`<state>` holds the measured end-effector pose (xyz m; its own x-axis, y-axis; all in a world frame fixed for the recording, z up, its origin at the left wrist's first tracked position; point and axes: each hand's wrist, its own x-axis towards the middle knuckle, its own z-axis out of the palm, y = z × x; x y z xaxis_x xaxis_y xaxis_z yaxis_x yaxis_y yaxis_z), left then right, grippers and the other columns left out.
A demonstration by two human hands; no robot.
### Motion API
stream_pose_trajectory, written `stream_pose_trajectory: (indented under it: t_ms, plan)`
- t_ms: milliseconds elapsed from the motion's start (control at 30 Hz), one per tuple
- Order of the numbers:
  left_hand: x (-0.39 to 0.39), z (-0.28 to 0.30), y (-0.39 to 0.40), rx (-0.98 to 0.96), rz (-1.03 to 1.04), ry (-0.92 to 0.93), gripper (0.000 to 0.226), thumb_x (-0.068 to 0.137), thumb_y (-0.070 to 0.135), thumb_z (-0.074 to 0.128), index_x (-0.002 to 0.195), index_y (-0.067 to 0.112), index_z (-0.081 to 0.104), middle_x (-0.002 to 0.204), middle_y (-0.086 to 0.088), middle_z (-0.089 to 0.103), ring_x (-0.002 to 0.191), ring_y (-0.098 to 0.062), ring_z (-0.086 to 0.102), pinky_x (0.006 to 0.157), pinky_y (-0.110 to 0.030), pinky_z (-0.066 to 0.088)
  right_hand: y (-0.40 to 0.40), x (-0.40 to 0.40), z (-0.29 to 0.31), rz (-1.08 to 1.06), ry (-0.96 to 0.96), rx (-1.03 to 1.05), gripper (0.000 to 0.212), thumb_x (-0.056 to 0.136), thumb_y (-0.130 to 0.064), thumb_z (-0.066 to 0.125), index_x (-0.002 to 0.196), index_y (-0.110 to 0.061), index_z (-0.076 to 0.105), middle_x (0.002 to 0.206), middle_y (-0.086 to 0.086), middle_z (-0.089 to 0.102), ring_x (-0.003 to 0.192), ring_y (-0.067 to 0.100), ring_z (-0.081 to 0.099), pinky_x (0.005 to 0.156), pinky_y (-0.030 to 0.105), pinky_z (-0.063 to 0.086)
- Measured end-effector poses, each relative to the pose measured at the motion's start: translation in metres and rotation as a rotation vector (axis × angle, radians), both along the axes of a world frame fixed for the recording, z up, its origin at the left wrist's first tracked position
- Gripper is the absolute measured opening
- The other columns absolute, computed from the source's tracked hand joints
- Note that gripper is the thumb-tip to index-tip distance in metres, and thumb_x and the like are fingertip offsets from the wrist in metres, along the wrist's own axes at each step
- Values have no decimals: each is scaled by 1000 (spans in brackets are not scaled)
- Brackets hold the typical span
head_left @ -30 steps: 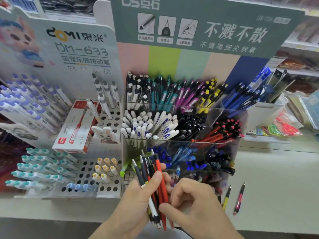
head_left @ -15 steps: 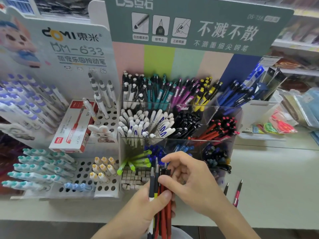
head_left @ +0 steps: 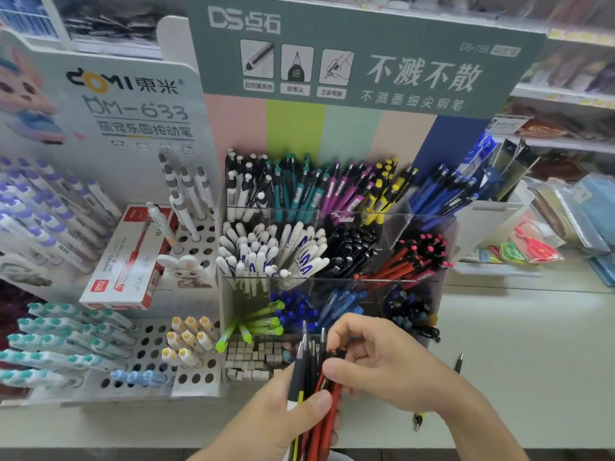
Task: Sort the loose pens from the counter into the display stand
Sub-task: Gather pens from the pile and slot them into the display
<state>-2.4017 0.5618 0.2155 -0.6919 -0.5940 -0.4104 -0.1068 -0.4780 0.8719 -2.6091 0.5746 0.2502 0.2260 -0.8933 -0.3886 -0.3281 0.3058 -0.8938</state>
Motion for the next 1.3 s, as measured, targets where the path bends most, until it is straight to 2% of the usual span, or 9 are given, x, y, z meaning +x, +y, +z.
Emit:
stream_pose_trajectory:
  t_ms: [133, 333, 567, 667, 767, 867, 933, 1100, 1300]
  plan:
    - [-2, 0, -3, -12, -3, 2, 42, 85, 38, 69, 126, 36, 59, 110, 5, 75, 97, -3, 71, 77, -14, 53, -3, 5, 0, -14, 59, -57, 15, 91, -23, 70, 103, -32, 66, 90, -5, 68, 68, 24, 71, 71, 46, 58]
    - [-3, -6, -4, 58, -13, 25, 80, 67, 57, 84, 134, 24, 57, 105, -14, 74, 94, -26, 72, 80, -30, 57, -2, -5, -2, -75, -55, -13, 11, 86, -12, 73, 89, -16, 63, 76, 6, 66, 61, 28, 64, 62, 45, 54]
    - [-10, 4, -5, 31, 12, -48, 37, 82, 34, 63, 116, 19, 61, 88, -5, 78, 77, -15, 74, 68, -22, 57, -3, -20, 0, -93, -226, 4, 11, 91, -2, 73, 96, -7, 64, 84, 9, 70, 64, 26, 67, 56, 30, 55]
    - [-9, 1, -9, 79, 50, -59, 44, 81, 49, 73, 106, 15, 65, 90, -12, 77, 84, -27, 73, 76, -32, 58, -3, -33, 6, -148, -197, -65, 10, 92, 4, 69, 96, -4, 64, 83, 10, 71, 61, 25, 67, 56, 30, 55]
    - [-5, -1, -14, -24, 90, -138, 57, 56, 80, 73, 94, 38, 74, 91, 13, 73, 92, -3, 67, 88, -20, 49, 1, -52, 16, -274, -155, -160, 11, 88, 3, 70, 90, -7, 67, 80, 13, 72, 59, 22, 67, 55, 28, 56]
    - [-11, -4, -14, 115, 160, 4, 57, 65, 48, 85, 106, 12, 68, 89, -10, 73, 80, -23, 70, 80, -37, 56, 3, -73, 33, -438, -153, -344, 11, 81, -25, 79, 87, -19, 73, 83, 15, 73, 60, 21, 67, 58, 26, 58]
    - [-15, -3, -16, 278, 223, 149, 71, 59, 30, 94, 107, -6, 56, 89, -28, 65, 71, -37, 65, 64, -45, 56, 5, -87, 43, -550, -93, -505, 30, 77, -40, 85, 91, -17, 73, 81, 11, 73, 60, 21, 67, 61, 24, 57]
    - [-21, 6, -19, 291, 223, 199, 59, 62, 26, 93, 99, -3, 59, 89, -32, 62, 72, -40, 62, 64, -46, 54, -4, -107, 55, -787, 248, -774, 30, 90, -3, 70, 91, -33, 66, 87, -4, 73, 78, 18, 70, 79, 29, 59]
    - [-24, 12, -21, 248, 135, 193, 48, 58, 38, 95, 86, 5, 73, 83, -30, 61, 72, -36, 61, 69, -42, 52, -28, -92, 48, -547, 558, -939, 22, 90, -2, 70, 103, -19, 67, 91, -13, 69, 82, 6, 66, 79, 17, 52]
